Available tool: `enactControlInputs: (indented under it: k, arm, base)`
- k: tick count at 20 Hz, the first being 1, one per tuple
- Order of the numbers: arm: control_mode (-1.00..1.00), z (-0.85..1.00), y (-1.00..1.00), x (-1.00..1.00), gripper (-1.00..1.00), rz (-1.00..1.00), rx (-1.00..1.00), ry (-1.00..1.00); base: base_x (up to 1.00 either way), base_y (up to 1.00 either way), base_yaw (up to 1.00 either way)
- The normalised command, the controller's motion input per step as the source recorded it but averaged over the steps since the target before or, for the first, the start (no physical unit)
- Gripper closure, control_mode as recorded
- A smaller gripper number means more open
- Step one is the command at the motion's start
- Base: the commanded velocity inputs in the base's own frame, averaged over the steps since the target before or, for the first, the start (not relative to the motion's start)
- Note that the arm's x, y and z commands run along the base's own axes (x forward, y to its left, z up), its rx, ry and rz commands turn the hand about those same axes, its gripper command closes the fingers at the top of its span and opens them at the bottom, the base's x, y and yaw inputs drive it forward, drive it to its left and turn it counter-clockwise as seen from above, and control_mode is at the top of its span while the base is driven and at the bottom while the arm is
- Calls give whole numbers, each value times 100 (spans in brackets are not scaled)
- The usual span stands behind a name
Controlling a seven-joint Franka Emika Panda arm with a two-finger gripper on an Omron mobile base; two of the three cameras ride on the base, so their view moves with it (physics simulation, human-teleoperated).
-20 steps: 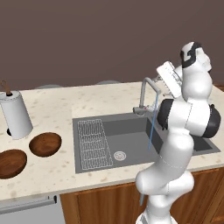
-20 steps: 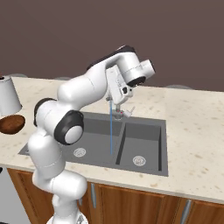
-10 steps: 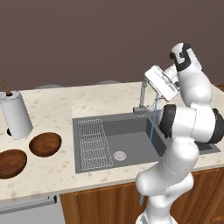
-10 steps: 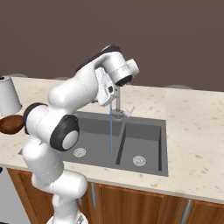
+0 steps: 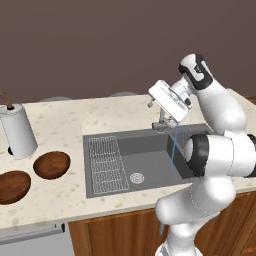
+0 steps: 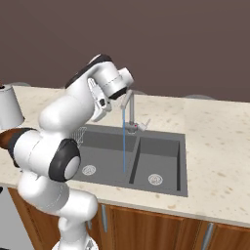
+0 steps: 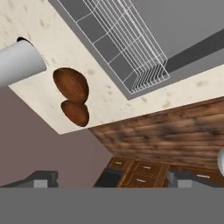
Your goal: Rinse each bowl for a few seconds and place them down in the sink or on the counter.
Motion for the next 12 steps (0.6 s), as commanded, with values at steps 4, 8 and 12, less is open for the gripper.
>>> enactControlInputs:
  k: [4,8,12]
  arm:
    - [-100,-7,69,-13,-100,5,-2,0]
    - [-100,-7,69,-5,-100,7,-9,0]
    - [-100,-7,61,0,-100,4,-8,0]
  base:
    - [0,0,0]
    - [0,0,0]
    - [0,0,0]
